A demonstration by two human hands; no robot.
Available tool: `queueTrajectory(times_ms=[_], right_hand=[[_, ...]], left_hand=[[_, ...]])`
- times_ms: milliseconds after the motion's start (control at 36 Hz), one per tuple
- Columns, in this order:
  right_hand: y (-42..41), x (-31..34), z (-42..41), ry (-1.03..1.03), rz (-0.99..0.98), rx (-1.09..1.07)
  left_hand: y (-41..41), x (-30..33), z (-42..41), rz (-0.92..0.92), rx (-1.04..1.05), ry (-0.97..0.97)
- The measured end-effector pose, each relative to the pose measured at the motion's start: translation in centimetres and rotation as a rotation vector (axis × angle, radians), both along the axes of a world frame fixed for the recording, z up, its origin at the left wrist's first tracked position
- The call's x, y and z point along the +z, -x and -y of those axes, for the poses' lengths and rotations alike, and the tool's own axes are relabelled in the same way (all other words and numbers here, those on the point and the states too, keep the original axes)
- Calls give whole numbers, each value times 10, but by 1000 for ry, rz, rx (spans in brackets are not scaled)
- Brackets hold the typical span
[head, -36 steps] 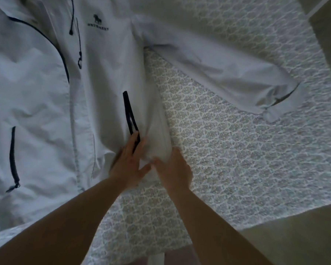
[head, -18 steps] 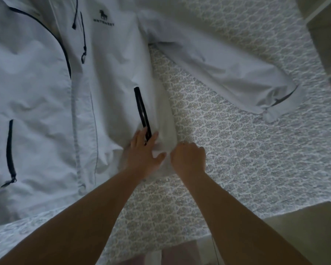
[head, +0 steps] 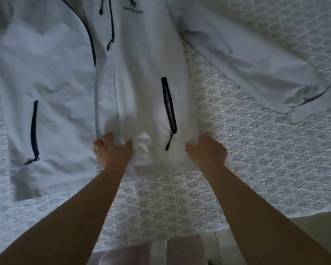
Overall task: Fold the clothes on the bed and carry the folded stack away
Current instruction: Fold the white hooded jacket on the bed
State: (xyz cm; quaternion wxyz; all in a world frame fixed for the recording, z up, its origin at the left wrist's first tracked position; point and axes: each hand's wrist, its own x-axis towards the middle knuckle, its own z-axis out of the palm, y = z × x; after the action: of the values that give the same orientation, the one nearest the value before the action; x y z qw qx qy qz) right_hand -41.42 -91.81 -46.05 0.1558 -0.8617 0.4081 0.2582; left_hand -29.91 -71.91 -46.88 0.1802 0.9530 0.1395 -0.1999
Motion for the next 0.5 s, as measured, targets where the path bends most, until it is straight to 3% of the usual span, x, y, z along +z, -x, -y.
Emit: queueTrajectory(times_ms=[111, 222, 389, 500], right_hand=[[-6, -4, -3, 34, -80, 51], [-6, -6, 3, -7, -133, -38], [-6, -7, 6, -53, -146, -163], [-3, -7, 9, -132, -97, -193]], left_hand=[[-11, -5, -8, 3, -30, 13], [-16, -6, -13, 87, 1, -83], [-32, -5, -28, -25, 82, 104], [-34, 3, -43, 134, 42, 194]])
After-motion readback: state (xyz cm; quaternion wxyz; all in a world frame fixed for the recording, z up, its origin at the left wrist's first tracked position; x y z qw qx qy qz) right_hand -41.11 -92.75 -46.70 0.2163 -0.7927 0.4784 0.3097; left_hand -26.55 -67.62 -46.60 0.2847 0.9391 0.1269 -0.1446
